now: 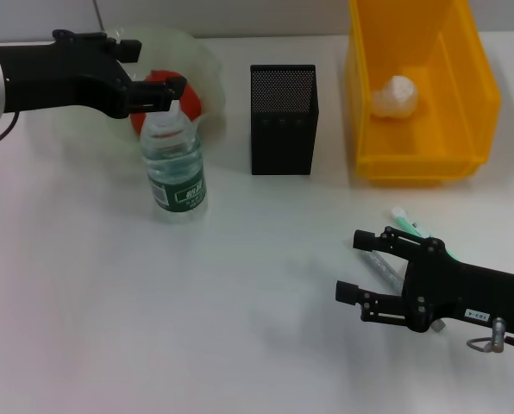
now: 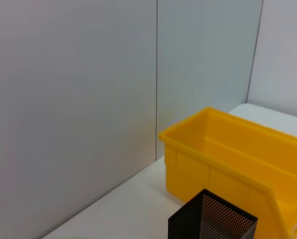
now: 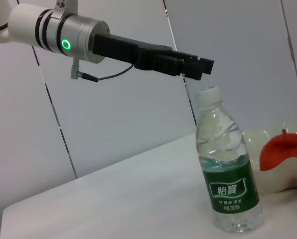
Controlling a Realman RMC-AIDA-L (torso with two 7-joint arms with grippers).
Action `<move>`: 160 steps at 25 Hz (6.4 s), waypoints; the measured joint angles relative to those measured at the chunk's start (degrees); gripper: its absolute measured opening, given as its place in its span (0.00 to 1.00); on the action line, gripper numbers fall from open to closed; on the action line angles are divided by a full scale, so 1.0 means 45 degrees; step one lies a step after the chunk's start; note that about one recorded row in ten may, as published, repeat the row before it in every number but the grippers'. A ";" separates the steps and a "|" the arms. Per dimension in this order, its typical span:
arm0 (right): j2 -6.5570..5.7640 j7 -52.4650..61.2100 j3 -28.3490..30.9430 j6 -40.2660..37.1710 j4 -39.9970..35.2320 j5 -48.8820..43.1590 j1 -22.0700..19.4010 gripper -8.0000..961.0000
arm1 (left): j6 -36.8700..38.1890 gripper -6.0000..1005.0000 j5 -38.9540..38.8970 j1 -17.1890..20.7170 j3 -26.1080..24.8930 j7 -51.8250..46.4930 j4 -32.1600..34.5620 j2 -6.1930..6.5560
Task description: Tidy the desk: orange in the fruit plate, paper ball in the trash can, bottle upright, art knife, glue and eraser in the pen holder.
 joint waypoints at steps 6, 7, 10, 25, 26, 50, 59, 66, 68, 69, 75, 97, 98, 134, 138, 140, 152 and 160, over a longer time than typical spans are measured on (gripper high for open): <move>0.0000 0.0000 0.0000 0.0006 0.0001 0.0010 -0.0010 0.87 | 0.0050 0.65 -0.1374 0.0206 -0.0376 0.0791 -0.0078 -0.0001; -0.0001 0.0000 0.0000 0.0006 0.0000 0.0020 -0.0012 0.87 | 0.0083 0.68 -0.2145 0.0352 -0.0477 0.1321 -0.0175 -0.0001; -0.0001 0.0000 0.0033 -0.0079 -0.0027 0.0060 -0.0080 0.87 | 0.0514 0.76 -0.5065 0.0815 -0.0730 0.3476 -0.0865 0.0019; -0.0056 -0.0116 0.0173 -0.1217 -0.0141 0.0115 -0.0289 0.87 | 0.7575 0.80 -0.9364 -0.0094 -0.3147 1.2486 -1.0780 0.0172; -0.0052 -0.0204 0.0175 -0.1254 -0.0149 0.0115 -0.0309 0.87 | 0.7748 0.80 -0.9010 -0.0098 -0.3116 1.2893 -1.1054 0.0213; -0.0095 0.8428 0.0671 -0.3495 -0.7647 0.0031 -0.0702 0.87 | 0.6483 0.80 -0.3661 -0.1234 -0.2925 1.4026 -1.3021 0.0019; -0.0246 1.4872 0.0056 -0.3477 -1.1668 -0.2219 0.1188 0.87 | 0.6365 0.80 -0.3641 -0.1225 -0.2890 1.4115 -1.3258 0.0007; -0.0460 1.8364 -0.2409 -0.3513 -1.3912 -0.5669 0.2664 0.87 | 0.6203 0.80 -0.3639 -0.1275 -0.2889 1.4146 -1.3339 -0.0002; -0.0535 1.9103 -0.3083 -0.3515 -1.3942 -0.6730 0.3203 0.87 | 0.6127 0.80 -0.3639 -0.1279 -0.2891 1.4148 -1.3341 -0.0012; -0.0571 1.9788 -0.3784 -0.3561 -1.3606 -0.7966 0.3856 0.87 | 0.6105 0.80 -0.3642 -0.1279 -0.2890 1.4150 -1.3342 -0.0014; -0.0312 2.0410 -0.4461 -0.3543 -1.1986 -1.0251 0.5186 0.87 | 0.6050 0.80 -0.3661 -0.1306 -0.2890 1.4155 -1.3342 -0.0030; -0.0061 2.0748 -0.5428 -0.2539 -0.9483 -1.1137 0.5926 0.83 | 0.5811 0.80 -0.3716 -0.1316 -0.2891 1.4178 -1.3340 -0.0032; -0.0059 2.0740 -0.5445 -0.2539 -0.9430 -1.1137 0.5926 0.77 | 0.5780 0.80 -0.3719 -0.1317 -0.2890 1.4179 -1.3341 -0.0033; -0.0039 2.2145 -0.6734 0.0134 -0.8214 -1.1761 0.5908 0.41 | 0.5530 0.80 -0.3743 -0.1429 -0.2891 1.4189 -1.3340 -0.0033; -0.0038 2.2264 -0.6738 0.0521 -0.7860 -1.1761 0.5953 0.41 | 0.5489 0.80 -0.3743 -0.1450 -0.2891 1.4193 -1.3340 -0.0033; -0.0039 2.2269 -0.6738 0.0558 -0.7845 -1.1762 0.5955 0.41 | 0.5483 0.80 -0.3743 -0.1461 -0.2891 1.4195 -1.3340 -0.0033; -0.0026 2.2289 -0.6779 0.0797 -0.7612 -1.1750 0.5975 0.40 | 0.5381 0.80 -0.3739 -0.1494 -0.2891 1.4203 -1.3341 -0.0033; -0.0019 2.2288 -0.7088 0.0819 -0.7561 -1.1758 0.5980 0.39 | 0.5381 0.80 -0.3738 -0.1528 -0.2891 1.4203 -1.3340 -0.0033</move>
